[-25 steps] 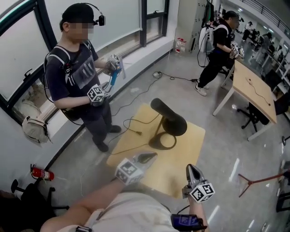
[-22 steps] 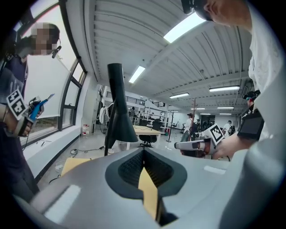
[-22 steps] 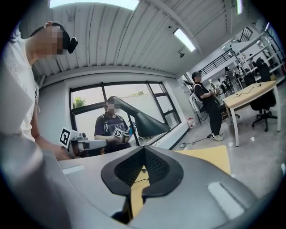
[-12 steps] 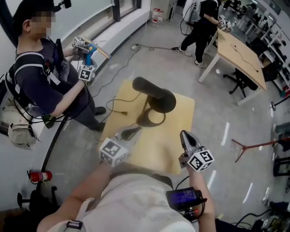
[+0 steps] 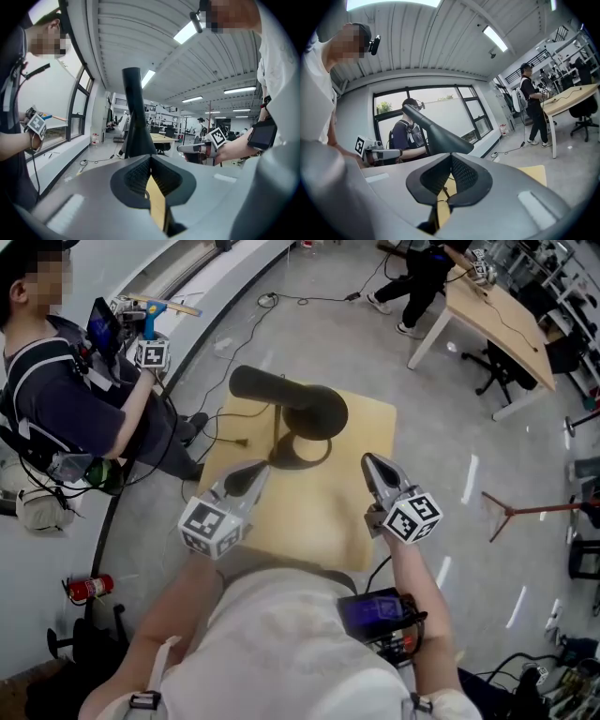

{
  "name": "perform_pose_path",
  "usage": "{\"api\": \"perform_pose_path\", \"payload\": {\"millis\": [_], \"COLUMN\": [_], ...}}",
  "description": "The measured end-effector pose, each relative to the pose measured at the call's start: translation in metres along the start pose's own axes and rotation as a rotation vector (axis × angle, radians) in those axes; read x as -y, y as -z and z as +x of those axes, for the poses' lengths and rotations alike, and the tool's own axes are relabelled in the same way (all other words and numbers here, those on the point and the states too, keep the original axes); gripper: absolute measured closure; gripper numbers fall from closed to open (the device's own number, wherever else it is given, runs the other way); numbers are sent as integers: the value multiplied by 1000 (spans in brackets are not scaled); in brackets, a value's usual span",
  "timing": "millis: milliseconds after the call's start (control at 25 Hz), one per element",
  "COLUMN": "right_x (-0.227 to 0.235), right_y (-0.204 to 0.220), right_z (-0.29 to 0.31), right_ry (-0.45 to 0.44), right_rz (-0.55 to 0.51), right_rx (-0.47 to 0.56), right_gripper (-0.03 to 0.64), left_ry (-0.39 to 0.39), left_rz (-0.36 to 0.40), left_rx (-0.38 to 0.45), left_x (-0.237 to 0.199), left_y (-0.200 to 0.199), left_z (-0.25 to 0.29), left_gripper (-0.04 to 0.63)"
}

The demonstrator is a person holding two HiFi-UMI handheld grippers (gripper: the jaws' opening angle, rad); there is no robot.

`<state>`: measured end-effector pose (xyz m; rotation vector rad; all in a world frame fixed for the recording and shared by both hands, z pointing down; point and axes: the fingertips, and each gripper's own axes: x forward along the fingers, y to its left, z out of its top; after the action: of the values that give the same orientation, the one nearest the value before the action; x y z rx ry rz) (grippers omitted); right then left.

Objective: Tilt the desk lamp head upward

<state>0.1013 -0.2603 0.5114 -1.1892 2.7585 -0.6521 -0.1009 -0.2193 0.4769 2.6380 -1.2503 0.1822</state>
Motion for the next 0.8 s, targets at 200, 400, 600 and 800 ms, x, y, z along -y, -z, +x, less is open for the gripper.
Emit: {"api": "perform_pose_path", "payload": {"millis": [200, 400, 600, 800], "right_x": [13, 18, 14, 21], "right_y": [-21, -43, -55, -58], "right_z": [18, 42, 69, 83], "right_ry": [-57, -95, -137, -147], "right_rz": [-25, -14, -16, -5], "right_rx": [0, 23, 34, 22], "right_gripper": [604, 604, 604, 604], "left_ry": [-52, -100, -160, -180], "left_rz": [10, 54, 72, 72], "left_rx": [19, 13, 22, 14], "left_x": [-4, -11, -24, -27], "left_y": [-18, -39, -56, -62], "left_z": [10, 17, 17, 20], "left_gripper": [594, 594, 594, 594]}}
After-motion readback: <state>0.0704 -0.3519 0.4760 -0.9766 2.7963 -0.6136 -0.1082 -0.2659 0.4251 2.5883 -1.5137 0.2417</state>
